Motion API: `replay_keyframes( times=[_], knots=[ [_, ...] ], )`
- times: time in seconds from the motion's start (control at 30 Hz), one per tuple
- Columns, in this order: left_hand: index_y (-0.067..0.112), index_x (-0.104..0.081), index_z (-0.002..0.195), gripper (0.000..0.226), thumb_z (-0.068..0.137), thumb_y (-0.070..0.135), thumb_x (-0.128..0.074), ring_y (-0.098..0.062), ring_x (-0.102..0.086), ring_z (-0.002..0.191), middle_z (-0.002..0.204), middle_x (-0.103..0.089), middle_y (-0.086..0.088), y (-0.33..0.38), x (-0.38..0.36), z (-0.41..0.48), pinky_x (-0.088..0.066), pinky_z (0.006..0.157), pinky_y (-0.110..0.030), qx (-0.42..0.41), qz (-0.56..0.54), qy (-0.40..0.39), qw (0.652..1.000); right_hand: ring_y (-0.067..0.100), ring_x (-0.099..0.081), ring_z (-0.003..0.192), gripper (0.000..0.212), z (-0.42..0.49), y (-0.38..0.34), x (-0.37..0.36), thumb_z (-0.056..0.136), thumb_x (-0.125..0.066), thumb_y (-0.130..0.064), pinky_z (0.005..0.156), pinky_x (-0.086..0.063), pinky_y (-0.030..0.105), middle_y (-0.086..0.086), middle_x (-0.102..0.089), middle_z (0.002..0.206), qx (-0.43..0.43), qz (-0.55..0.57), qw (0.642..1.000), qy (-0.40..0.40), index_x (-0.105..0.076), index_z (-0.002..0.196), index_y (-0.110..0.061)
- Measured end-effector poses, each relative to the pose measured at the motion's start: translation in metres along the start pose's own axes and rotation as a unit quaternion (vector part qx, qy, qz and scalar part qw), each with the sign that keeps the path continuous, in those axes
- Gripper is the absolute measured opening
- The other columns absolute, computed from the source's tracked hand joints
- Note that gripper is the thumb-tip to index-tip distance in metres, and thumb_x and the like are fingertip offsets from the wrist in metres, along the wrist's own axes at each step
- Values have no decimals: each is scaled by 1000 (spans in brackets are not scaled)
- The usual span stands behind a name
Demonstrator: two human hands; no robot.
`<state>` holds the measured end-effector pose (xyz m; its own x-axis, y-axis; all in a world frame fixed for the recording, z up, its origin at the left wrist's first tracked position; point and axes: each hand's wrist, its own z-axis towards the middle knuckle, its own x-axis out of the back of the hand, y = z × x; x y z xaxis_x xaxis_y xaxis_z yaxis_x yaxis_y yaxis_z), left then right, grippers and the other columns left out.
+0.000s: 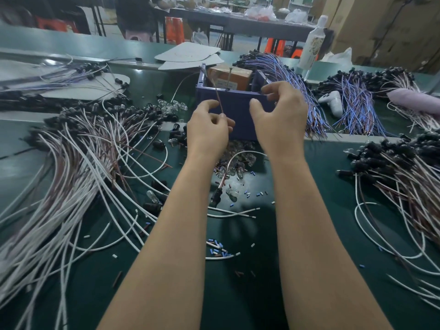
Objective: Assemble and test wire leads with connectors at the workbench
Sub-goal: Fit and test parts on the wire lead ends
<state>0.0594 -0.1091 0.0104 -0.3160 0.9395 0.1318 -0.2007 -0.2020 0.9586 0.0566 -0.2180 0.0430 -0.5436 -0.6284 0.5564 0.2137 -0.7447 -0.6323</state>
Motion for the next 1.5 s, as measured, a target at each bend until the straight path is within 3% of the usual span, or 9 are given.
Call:
replay_keyframes(
  times=[0.1,0.2,0.4,0.63,0.93,1.07,1.23,1.33,1.5],
  knots=[
    [12,-57,105,15,96,7,-46,-8,-63,70,74,-66,7,0,2,-5,-53,73,-24,-13,17,-21,1000,14,-56,98,23,-1,-5,2,92,-56,-24,91,-42,25,2,-64,109,-14,78,996,-36,-64,111,-14],
    [20,-59,95,17,95,8,-47,-12,-65,74,72,-67,7,3,3,-7,-53,76,-27,-27,33,-73,996,12,-58,81,15,-3,0,4,96,-53,-20,82,-50,34,5,-69,92,-98,223,965,-99,-67,93,-16],
    [25,-61,90,23,95,7,-47,-4,-58,63,70,-66,9,3,8,-8,-45,64,-19,-46,54,-156,985,9,-61,72,17,0,12,7,95,-55,-16,70,-47,21,-4,-70,78,-161,422,877,-164,-68,85,-20],
    [18,-63,93,21,96,5,-46,-5,-57,63,72,-65,7,3,11,-8,-43,58,-10,-33,49,-171,983,7,-62,64,11,2,18,9,89,-64,-14,60,-48,17,-4,-72,71,-154,429,882,-123,-66,80,-19],
    [24,-62,88,24,96,7,-46,0,-59,63,72,-66,8,-1,10,-6,-46,64,-16,-25,75,-169,982,1,-60,58,15,5,19,5,92,-58,-13,63,-48,18,-3,-69,72,-85,312,946,-28,-61,78,-18],
    [29,-60,82,30,96,6,-46,-11,-62,73,73,-67,7,-5,10,-3,-52,79,-30,-23,78,-163,983,3,-58,57,18,7,22,5,94,-55,-12,59,-47,17,-3,-67,69,-116,333,936,-17,-60,77,-17],
    [30,-60,82,30,96,7,-47,-8,-62,71,72,-67,8,-6,9,-3,-52,78,-28,-22,76,-163,984,6,-57,62,17,8,24,0,97,-50,-13,55,-47,14,-3,-67,76,-172,345,921,-62,-65,89,-13],
    [25,-61,88,26,96,7,-46,-9,-62,72,74,-67,7,-5,9,-3,-51,78,-26,-20,80,-162,983,7,-59,63,17,5,21,-1,93,-59,-18,58,-50,17,-2,-68,74,-161,344,921,-87,-67,78,-17],
    [22,-63,94,22,96,9,-46,-15,-63,77,76,-67,5,-2,7,-5,-52,73,-28,-26,99,-156,982,14,-61,67,19,5,19,-3,88,-65,-19,77,-55,36,2,-69,72,-95,248,961,-74,-65,69,-25]
  ],
)
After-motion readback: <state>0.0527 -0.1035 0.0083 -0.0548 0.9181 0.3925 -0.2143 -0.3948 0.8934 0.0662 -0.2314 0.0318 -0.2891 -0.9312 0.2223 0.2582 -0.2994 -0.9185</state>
